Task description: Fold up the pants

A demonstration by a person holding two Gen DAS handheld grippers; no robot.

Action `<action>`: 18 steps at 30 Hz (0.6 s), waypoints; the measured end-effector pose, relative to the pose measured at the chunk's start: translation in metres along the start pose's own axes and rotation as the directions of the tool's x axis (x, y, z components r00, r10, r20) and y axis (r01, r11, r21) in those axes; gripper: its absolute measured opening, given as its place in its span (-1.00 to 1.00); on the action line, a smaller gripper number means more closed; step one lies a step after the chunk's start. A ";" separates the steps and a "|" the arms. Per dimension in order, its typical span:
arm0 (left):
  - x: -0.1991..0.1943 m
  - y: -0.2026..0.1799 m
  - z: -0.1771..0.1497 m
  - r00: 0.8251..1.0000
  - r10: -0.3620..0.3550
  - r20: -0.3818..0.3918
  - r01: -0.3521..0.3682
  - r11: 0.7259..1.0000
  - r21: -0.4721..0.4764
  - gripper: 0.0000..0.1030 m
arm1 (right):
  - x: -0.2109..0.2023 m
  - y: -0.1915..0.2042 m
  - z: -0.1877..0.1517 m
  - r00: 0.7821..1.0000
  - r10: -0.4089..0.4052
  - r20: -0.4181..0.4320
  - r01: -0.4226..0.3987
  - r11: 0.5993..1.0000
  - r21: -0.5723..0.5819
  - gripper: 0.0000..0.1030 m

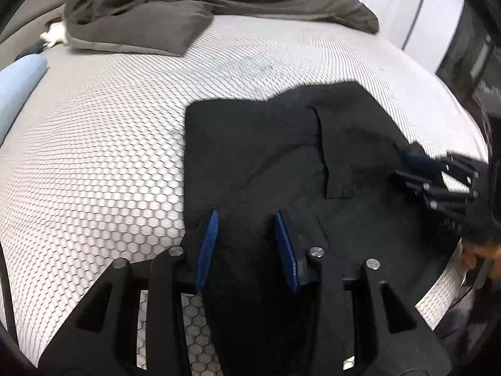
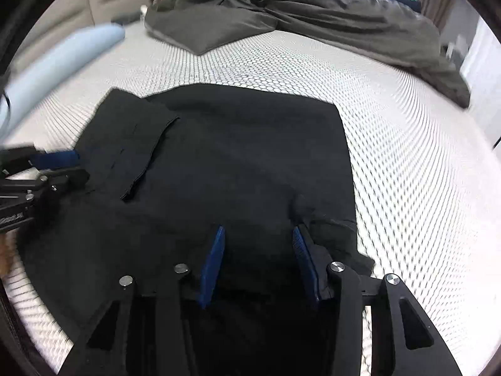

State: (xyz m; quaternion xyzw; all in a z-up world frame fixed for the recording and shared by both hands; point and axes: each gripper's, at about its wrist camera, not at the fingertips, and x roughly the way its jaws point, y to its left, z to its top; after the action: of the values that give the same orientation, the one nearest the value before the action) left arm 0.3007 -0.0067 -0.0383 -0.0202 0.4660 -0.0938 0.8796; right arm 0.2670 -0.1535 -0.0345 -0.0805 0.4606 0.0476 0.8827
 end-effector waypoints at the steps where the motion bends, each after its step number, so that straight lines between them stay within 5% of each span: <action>1: -0.001 0.004 0.002 1.000 -0.002 0.019 0.002 1.000 -0.010 -0.31 | -0.006 0.001 0.000 1.000 -0.001 0.013 0.001 1.000 0.000 -0.11; 3: 0.000 0.006 0.013 0.999 0.005 0.053 -0.002 0.998 -0.058 -0.30 | -0.012 0.009 0.006 0.999 -0.011 0.044 0.010 1.000 0.024 -0.07; 8: 0.036 0.009 0.032 1.000 0.005 -0.003 -0.005 0.989 -0.146 -0.30 | 0.005 0.031 0.026 0.995 0.082 0.055 -0.087 0.990 0.113 -0.07; 12: 0.033 0.013 0.027 1.000 0.023 -0.013 -0.024 0.995 -0.101 -0.29 | 0.027 0.054 0.035 1.000 -0.019 0.005 0.019 1.000 -0.007 -0.05; 15: 0.015 0.021 0.015 0.999 0.040 -0.015 -0.042 0.992 -0.119 -0.30 | 0.015 0.033 0.019 0.991 -0.133 -0.003 0.133 0.990 -0.042 0.03; 18: -0.023 0.008 -0.007 0.997 0.075 0.037 -0.073 0.996 -0.055 -0.30 | -0.015 0.021 0.002 0.997 -0.063 0.050 0.064 0.998 -0.007 0.03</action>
State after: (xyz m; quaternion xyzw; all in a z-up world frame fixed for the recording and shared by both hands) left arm 0.2837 0.0055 -0.0246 -0.0285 0.4515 -0.0483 0.8905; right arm 0.2571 -0.1324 -0.0233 -0.0977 0.4354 0.0235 0.8946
